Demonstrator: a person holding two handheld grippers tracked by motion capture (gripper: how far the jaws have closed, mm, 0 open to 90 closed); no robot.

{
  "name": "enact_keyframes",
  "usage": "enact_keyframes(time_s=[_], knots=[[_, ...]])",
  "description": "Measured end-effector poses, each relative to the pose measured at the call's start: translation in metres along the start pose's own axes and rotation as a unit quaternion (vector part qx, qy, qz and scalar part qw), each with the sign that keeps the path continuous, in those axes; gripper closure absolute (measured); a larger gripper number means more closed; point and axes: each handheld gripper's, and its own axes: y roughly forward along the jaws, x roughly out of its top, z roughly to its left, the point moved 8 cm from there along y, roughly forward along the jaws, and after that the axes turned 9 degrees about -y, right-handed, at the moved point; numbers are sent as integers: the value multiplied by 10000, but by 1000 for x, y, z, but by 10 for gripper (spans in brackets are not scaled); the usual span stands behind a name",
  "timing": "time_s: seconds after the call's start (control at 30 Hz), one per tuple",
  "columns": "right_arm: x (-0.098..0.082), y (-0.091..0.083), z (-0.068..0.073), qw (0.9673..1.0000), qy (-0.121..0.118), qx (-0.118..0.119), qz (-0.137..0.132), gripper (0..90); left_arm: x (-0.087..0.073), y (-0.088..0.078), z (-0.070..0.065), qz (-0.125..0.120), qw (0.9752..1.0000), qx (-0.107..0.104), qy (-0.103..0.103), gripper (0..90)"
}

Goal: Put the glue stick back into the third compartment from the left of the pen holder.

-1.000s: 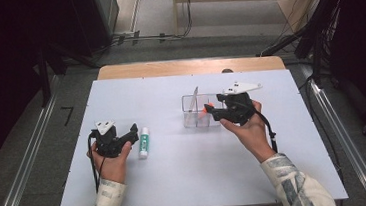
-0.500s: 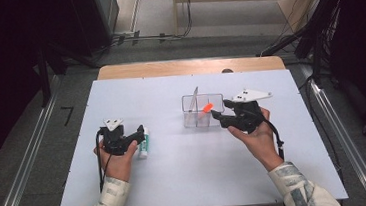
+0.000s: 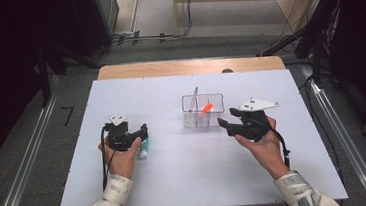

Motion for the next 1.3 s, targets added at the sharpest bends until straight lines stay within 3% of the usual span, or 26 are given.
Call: enact_keyframes(time_s=[0.5,1.3], knots=[[-31,4,-2,9996,132,43,251,387,-3,9,-12,335,9991,73,268,231],[-37,6,-2,9994,192,71,291,388,-9,18,-17,634,9966,251,461,242]])
